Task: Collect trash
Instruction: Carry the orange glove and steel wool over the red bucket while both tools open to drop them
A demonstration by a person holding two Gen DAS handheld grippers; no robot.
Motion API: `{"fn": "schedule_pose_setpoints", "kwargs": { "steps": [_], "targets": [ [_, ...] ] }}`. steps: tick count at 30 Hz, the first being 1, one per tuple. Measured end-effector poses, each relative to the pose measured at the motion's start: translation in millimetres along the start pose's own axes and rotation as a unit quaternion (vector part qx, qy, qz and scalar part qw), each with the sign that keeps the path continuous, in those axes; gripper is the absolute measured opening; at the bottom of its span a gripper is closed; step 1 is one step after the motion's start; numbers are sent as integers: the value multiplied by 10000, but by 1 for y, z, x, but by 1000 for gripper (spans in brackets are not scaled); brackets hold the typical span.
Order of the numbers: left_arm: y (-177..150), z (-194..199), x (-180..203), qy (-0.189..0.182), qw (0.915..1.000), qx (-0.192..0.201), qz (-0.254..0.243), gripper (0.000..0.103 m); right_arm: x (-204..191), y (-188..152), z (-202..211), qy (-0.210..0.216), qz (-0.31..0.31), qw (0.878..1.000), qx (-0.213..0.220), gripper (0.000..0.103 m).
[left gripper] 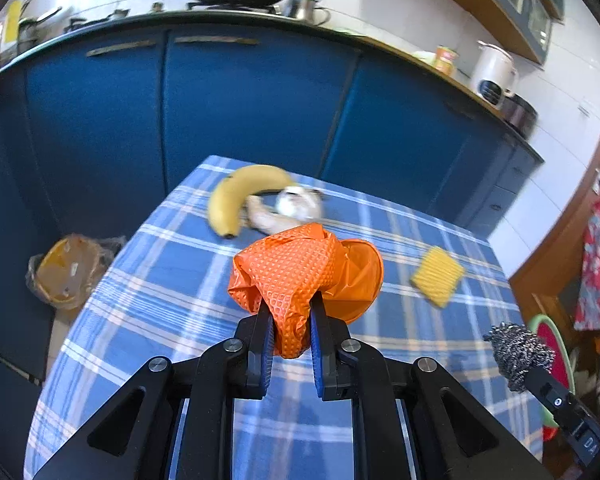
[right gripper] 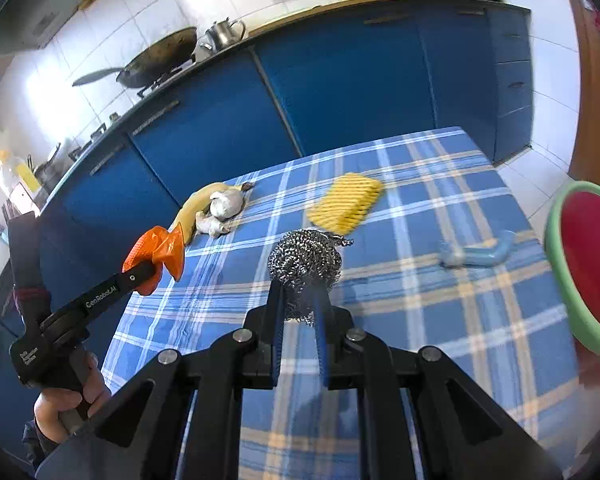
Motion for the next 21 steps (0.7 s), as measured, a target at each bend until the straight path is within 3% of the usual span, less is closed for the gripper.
{"fn": "schedule_pose_setpoints", "kwargs": {
  "steps": [12,21],
  "targets": [
    [-20,20,65,-463,9968,-160,-623,15,60,-23,55,-133,-613,9971,433,17],
    [-35,24,125,-747,9899,-335,-1158,15,118,-35,93,-351,-1172,9893,790,17]
  ]
}}
Point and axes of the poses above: each gripper's, at about its wrist camera, not at the fingertips, and z roughly against the way its jaws point, x to its right, y to its top, the point moved 1 cm from there along -z, roughly the way its jaws point, and after that the axes turned 9 degrees about -x, right-handed, at the moved point
